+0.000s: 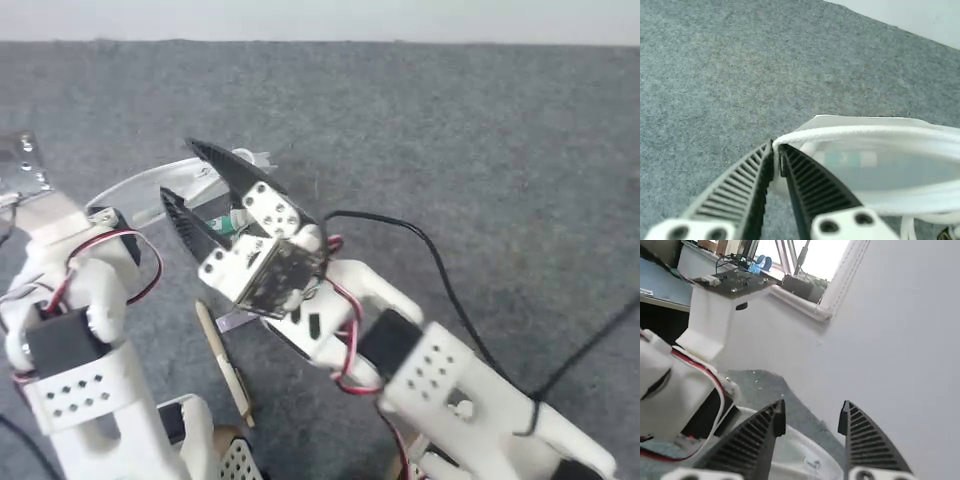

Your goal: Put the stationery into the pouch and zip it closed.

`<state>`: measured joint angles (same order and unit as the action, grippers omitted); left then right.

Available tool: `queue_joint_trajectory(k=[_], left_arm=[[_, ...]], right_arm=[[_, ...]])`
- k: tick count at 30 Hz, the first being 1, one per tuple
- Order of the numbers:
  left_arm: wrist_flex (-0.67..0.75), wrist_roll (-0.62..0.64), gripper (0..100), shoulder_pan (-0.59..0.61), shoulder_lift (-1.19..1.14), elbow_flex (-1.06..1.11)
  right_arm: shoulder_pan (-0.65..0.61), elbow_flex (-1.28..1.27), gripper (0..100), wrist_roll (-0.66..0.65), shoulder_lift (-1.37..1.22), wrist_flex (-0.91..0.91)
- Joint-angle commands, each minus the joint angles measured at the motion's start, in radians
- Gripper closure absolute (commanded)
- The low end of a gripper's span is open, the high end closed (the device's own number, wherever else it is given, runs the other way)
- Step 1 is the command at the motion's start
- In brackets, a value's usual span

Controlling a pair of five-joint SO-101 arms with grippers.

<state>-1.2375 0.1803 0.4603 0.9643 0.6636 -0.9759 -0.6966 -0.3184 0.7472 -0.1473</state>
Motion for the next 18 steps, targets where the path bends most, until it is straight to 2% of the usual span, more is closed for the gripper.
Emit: queue_joint_trajectory(k=[1,6,12,18], left_arm=[[0.018,0.011,99,0.000,-0.017,0.005],[0.018,0.011,99,0.000,-0.017,0.004],[0.032,0.011,99,0.003,-0.017,0.004],[0.054,0.014,99,0.077,-0.020,0.004]], right_arm=[[0.021,0.015,82.9,0.089,0.127,-0.177],[0.022,0.014,82.9,0.198,0.220,-0.374],[0.077,0.014,83.1,0.302,0.237,-0.506],[0.088,0.014,83.1,0.399,0.234,-0.704]])
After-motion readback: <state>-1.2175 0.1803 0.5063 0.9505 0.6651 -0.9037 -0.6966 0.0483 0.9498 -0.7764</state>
